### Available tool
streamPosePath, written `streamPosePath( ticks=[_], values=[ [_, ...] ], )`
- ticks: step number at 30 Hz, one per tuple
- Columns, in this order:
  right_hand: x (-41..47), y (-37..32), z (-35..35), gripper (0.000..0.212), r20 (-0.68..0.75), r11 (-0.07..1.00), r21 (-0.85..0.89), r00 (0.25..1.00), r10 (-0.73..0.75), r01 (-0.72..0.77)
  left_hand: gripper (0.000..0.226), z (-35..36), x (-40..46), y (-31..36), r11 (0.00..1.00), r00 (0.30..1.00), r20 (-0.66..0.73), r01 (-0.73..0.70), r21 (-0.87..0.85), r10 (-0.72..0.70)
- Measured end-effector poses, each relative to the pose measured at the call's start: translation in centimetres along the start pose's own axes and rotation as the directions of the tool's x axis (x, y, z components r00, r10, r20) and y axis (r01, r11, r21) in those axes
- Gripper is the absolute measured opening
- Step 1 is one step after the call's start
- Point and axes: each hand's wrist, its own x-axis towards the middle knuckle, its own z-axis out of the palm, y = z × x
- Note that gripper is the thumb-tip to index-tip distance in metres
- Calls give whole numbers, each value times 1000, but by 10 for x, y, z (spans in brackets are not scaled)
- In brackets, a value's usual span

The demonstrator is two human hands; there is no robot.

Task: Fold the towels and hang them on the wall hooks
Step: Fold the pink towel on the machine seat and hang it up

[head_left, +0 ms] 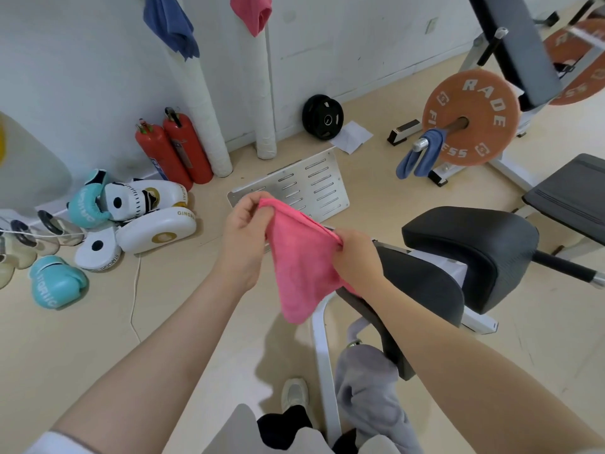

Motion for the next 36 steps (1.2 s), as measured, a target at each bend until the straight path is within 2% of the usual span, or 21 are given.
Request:
streamPosePath(
  ticks=[3, 5, 7, 8, 10, 12, 13, 16, 18, 20, 26, 30, 33, 36],
  values=[
    [-1, 21, 0, 15, 79, 980, -185, 993, 86, -70, 31, -16, 7, -4, 997, 993, -108, 33, -71, -41],
    [-1, 27, -2, 18, 101, 962, -260, 988, 116, -86, 29, -23, 10, -13, 999, 987, -154, 48, -15, -50],
    [1, 31, -3, 27, 95, 961, -264, 990, 107, -79, 25, -29, 14, -25, 995, 974, -219, 67, 68, -51],
    [2, 33, -3, 30, 93, 976, -204, 991, 99, -78, 22, -34, 16, -32, 991, 967, -251, 70, 111, -40],
    [4, 34, -7, 28, 145, 991, 94, 986, 84, -98, 14, -45, 22, -41, 984, 954, -301, 59, 170, -5],
    [2, 34, -15, 19, 244, 877, 450, 968, 65, -172, 13, -58, 29, -47, 977, 934, -358, 66, 204, 12],
    [1, 34, -19, 19, 275, 805, 557, 960, 54, -205, 16, -63, 33, -49, 972, 923, -384, 76, 224, 17],
    [3, 31, -28, 27, 284, 721, 659, 958, 26, -215, 21, -74, 40, -53, 953, 910, -414, 98, 287, 32],
    [4, 30, -32, 26, 267, 735, 654, 964, -2, -180, 23, -75, 42, -55, 948, 908, -419, 113, 298, 24],
    [5, 30, -34, 25, 256, 796, 594, 965, -50, -116, 23, -73, 44, -58, 956, 901, -433, 139, 259, -14],
    [4, 37, -32, 24, 265, 969, 245, 961, -80, 13, 23, -71, 48, -64, 945, 916, -401, 137, 296, -7],
    [2, 35, -35, 19, 289, 996, -32, 954, -73, 86, 23, -72, 54, -63, 938, 911, -410, 182, 295, -47],
    [3, 34, -36, 31, 202, 999, 23, 979, -28, 24, 25, -73, 54, -61, 950, 899, -417, 234, 206, -131],
    [6, 33, -41, 25, 64, 978, 194, 996, 68, -79, 31, -74, 52, -63, 944, 905, -392, 261, 203, -166]
  ],
)
